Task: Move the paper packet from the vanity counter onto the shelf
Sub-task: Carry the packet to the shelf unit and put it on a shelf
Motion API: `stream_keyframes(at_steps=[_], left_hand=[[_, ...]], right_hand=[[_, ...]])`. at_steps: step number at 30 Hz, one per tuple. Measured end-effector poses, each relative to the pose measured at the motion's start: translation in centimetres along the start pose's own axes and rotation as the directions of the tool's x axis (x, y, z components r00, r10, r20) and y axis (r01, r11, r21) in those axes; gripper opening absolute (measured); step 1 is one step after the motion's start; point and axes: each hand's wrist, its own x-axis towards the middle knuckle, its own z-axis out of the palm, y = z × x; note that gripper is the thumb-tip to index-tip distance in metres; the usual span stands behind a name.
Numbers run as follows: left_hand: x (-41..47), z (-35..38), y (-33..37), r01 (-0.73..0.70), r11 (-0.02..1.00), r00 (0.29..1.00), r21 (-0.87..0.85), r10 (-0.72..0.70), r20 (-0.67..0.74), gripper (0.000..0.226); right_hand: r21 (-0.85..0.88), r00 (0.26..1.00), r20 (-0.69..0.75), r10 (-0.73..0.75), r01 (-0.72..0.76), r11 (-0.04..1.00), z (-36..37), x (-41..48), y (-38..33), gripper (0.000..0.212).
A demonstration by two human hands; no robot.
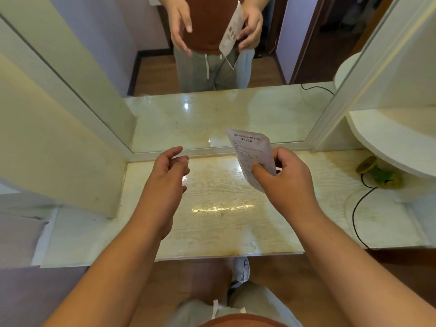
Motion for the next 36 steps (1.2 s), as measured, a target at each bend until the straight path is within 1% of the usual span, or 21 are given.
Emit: stream_keyframes(at_steps=[5,9,14,18,23,29,32,36], left_hand=[[-2.4,-1.5,-0.4,-0.013,0.999,1.0,-0.032,0.013,0.002,0.026],[-5.2,-3.9,-0.8,0.028,0.995,1.0,-0.095,-0.029,-0.01,0.024],[-9.6,-8.4,-2.3,0.014,0.993,1.0,-0.116,-0.017,-0.021,0.022],[-13.2,-12.1,-3.8,0.003,0.991,1.0,-0.134,-0.005,-0.011,0.015],[-17.4,-15.1,-5.3,-0.005,0.991,1.0,-0.136,0.005,0.003,0.013],[-21.4,-16.3,-5.3,-0.039,0.99,0.999,-0.136,0.041,0.017,0.015],[-23.3,-16.2,-5.4,-0.056,0.99,0.998,-0.131,0.059,0.019,0.016],[-25.9,-15.4,-6.0,-0.06,0.99,0.998,-0.128,0.062,0.011,0.015]], right_hand=[[-0.029,0.999,-0.042,-0.016,0.015,0.999,0.2,-2.9,-0.6,0.018],[-0.047,0.998,-0.067,-0.013,0.009,0.999,1.0,-6.4,-1.4,0.009],[-0.074,0.995,-0.103,-0.011,0.004,0.997,2.6,-12.6,-2.6,0.014],[-0.096,0.993,-0.115,0.003,-0.015,0.995,4.0,-18.1,-3.3,0.006],[-0.093,0.989,-0.146,0.011,-0.025,0.995,4.6,-23.6,-4.6,0.009],[-0.097,0.98,-0.195,-0.028,0.009,0.995,3.1,-28.0,-6.2,0.007],[-0.108,0.978,-0.204,-0.03,0.008,0.994,2.1,-29.7,-6.3,0.014],[-0.093,0.979,-0.2,-0.025,0.007,0.996,0.4,-31.9,-5.3,0.009]])
